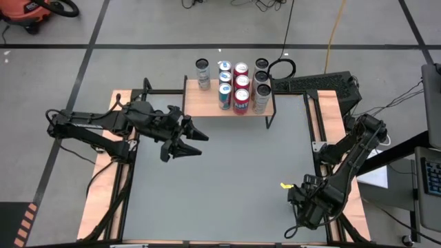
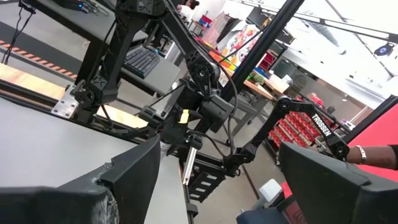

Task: Place canned beverage on shelf
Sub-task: Put the bottom white soda can on the shelf aligned with the other white soda can

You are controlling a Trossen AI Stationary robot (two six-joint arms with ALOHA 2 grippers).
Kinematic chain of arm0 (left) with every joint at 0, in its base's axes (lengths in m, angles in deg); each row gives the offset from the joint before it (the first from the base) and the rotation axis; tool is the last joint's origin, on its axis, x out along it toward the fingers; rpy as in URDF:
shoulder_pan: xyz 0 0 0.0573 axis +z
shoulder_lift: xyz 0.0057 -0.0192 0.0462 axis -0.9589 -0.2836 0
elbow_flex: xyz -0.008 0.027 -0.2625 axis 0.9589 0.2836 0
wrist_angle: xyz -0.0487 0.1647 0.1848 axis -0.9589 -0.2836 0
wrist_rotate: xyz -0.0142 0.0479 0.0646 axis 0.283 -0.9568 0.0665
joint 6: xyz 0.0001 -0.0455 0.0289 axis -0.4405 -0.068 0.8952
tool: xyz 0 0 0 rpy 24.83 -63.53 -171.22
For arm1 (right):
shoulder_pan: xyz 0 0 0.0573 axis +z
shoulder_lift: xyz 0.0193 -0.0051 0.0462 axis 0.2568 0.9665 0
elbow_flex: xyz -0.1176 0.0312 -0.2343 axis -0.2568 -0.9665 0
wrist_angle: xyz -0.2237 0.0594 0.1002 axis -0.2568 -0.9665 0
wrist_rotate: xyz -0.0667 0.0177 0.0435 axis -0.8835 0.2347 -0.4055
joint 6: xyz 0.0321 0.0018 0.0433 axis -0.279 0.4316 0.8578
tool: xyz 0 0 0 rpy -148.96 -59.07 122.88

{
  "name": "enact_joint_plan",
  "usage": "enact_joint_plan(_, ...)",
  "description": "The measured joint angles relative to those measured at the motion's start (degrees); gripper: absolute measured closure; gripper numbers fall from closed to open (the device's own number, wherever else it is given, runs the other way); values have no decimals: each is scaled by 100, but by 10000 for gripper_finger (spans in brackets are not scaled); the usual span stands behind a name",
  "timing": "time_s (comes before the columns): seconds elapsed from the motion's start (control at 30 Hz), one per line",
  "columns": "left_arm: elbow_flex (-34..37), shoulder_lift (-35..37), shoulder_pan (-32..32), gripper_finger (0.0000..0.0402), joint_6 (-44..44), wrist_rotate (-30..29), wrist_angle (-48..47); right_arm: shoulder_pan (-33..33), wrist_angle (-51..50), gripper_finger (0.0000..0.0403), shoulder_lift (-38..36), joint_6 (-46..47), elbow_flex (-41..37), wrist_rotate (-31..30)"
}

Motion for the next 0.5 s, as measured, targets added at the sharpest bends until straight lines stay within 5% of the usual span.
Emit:
enact_joint_plan(0.3, 0, 0, -62, 72, -1, 1, 0, 0, -214, 78, -231, 194, 4, 4)
enact_joint_plan(0.5, 0, 0, -118, 72, 14, 0, -2, 11, -496, 73, -365, 107, 7, 12)
